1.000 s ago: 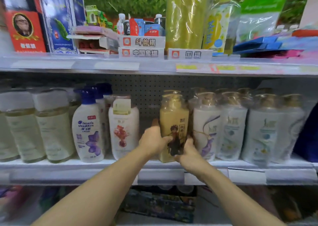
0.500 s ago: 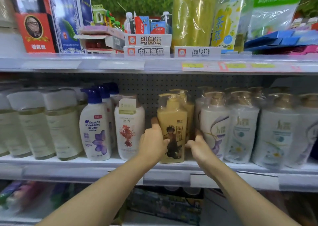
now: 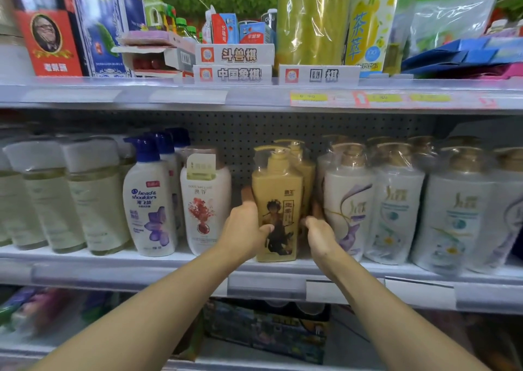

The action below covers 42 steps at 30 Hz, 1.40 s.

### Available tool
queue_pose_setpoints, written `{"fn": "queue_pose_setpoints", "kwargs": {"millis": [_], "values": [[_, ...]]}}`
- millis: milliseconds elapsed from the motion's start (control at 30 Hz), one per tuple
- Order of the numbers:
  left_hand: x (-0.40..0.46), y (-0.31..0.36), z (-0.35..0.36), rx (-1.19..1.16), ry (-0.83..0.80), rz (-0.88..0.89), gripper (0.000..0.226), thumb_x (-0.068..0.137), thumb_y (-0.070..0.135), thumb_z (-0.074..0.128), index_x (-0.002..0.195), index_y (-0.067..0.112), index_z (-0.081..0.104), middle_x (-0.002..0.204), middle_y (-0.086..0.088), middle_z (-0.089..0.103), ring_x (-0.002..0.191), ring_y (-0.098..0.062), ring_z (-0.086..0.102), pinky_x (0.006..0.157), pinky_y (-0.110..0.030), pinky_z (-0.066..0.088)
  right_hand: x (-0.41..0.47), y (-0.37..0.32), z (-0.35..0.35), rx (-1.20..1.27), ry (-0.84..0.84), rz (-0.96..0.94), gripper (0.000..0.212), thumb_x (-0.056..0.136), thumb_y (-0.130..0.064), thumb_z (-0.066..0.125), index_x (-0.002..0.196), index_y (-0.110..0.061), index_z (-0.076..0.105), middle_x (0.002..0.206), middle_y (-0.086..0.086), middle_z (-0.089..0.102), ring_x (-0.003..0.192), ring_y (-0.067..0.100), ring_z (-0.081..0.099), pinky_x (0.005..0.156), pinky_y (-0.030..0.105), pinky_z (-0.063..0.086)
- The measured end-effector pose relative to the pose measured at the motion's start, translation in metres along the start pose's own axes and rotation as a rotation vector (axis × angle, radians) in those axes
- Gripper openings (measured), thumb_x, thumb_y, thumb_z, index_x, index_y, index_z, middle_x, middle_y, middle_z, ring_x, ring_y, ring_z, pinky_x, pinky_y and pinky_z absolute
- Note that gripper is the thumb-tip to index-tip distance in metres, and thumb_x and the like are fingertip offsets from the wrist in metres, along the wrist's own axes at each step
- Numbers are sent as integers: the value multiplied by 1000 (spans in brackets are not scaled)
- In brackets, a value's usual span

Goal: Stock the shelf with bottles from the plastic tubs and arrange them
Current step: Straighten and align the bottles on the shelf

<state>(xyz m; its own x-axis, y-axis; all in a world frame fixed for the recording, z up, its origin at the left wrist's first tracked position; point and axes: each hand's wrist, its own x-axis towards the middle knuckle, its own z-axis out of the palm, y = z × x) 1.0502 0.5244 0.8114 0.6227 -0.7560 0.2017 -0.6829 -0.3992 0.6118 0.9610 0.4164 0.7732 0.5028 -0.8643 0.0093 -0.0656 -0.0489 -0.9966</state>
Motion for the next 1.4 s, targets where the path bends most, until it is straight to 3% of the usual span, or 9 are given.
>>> {"fn": "queue_pose_setpoints", "kwargs": {"millis": [67,133,267,467,700,900,1000,1100,1400], "values": [[1,1,1,-17,-11,-18,29,91,20,63,98,15,36,119,-9,59,111,-25,58,83,-29,47,2,0,1,-18,-7,-44,47,101,-18,35,146,-28,25,132,8,52,121,27,49,106,44,39],[0,2,0,-13,-11,-32,28,92,19,62,99,14,35,121,-10,58,112,-26,57,89,-34,49,6,1,3,-37,10,-66,51,102,-24,33,150,-29,15,143,6,44,129,26,43,110,45,34],[-2,4,0,13,-10,-35,31,93,17,60,103,14,31,122,-10,56,114,-27,56,92,-35,48,11,5,4,-111,38,-117,51,103,-24,33,150,-28,14,145,5,39,131,28,40,111,43,32],[1,1,0,16,12,-67,42,92,15,61,125,7,37,124,-13,56,114,-30,56,96,-41,49,17,8,3,-175,5,-139,58,102,-19,37,151,-25,8,148,6,37,133,29,38,110,40,31],[-2,-3,-3,88,66,-43,40,94,14,57,126,6,34,123,-14,55,114,-30,56,91,-36,48,38,20,14,-119,60,-139,58,95,-21,49,145,-21,19,141,10,43,127,30,44,107,51,36],[-13,-11,-4,208,243,29,39,91,17,62,117,11,33,102,-12,62,94,-30,61,68,-32,44,45,17,22,-154,145,-111,47,93,-5,47,137,-14,30,134,12,48,122,28,47,107,44,38],[-16,-18,-2,177,243,24,43,88,19,66,115,14,33,93,-9,63,87,-27,63,70,-36,51,46,18,23,-243,152,-86,33,94,-7,47,125,-12,37,122,11,52,107,24,51,99,37,41],[-17,-21,2,186,196,-6,41,89,23,66,114,15,34,93,-5,60,90,-25,63,74,-34,51,45,20,23,-313,113,-77,36,93,-9,49,127,-10,37,117,12,54,104,25,54,95,38,44],[-15,-13,3,189,184,-13,37,92,23,62,115,14,35,94,-3,52,94,-25,60,69,-27,40,46,18,17,-92,61,-112,34,86,9,48,109,-15,43,105,11,60,98,29,59,93,46,50]]}}
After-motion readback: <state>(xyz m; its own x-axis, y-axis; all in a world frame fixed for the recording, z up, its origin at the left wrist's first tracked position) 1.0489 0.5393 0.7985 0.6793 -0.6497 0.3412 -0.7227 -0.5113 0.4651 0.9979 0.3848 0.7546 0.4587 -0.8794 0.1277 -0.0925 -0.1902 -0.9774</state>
